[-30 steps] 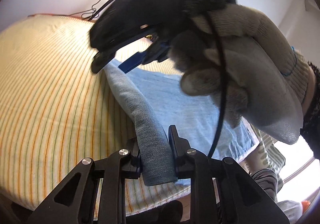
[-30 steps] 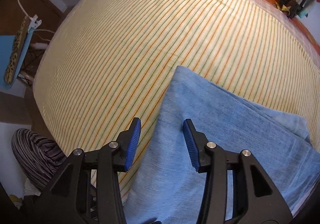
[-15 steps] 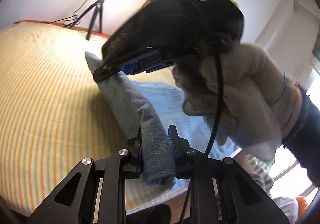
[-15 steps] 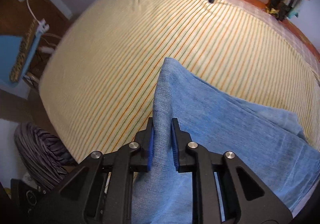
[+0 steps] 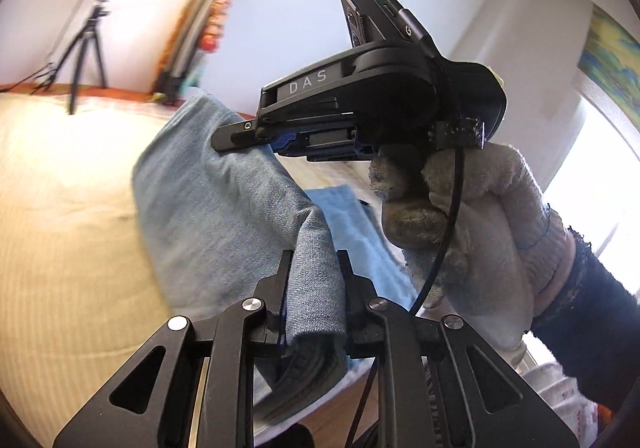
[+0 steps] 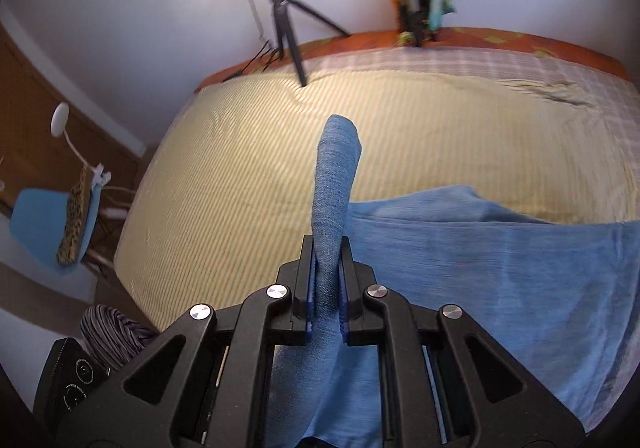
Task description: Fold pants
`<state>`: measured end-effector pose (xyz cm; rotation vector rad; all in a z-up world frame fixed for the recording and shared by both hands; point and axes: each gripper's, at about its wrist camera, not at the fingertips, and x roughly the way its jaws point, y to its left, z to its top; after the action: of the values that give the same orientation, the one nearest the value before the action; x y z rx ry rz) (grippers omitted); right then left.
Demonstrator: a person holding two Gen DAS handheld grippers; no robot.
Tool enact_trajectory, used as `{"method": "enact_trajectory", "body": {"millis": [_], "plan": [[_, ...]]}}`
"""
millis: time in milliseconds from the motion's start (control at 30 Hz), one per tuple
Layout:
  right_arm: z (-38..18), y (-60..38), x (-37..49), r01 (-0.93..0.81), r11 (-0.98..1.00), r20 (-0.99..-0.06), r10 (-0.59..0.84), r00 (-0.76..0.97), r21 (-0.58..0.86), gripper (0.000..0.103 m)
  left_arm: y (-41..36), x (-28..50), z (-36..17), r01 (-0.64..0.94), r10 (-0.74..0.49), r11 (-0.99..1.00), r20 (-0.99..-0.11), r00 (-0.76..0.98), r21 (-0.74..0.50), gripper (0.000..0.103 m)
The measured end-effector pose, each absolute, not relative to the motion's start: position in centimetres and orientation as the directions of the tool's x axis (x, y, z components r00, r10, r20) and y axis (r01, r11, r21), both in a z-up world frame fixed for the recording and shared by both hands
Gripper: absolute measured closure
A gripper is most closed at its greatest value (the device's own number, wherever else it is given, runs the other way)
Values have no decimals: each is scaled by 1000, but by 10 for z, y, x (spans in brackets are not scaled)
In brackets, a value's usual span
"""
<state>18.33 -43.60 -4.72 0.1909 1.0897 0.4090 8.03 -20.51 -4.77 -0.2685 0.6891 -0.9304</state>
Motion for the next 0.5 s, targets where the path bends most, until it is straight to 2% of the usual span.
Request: {"method": "enact_trajectory", "body": {"millis": [300, 500], "plan": [[-38, -514, 171, -134, 935, -802, 352, 482, 330, 94, -264, 94, -52, 695, -860, 496, -403, 313, -520, 87], [-44, -553, 168, -80, 954, -812, 290, 507, 290, 95, -301, 111, -60, 716, -866, 471, -424, 265, -515, 87]]}}
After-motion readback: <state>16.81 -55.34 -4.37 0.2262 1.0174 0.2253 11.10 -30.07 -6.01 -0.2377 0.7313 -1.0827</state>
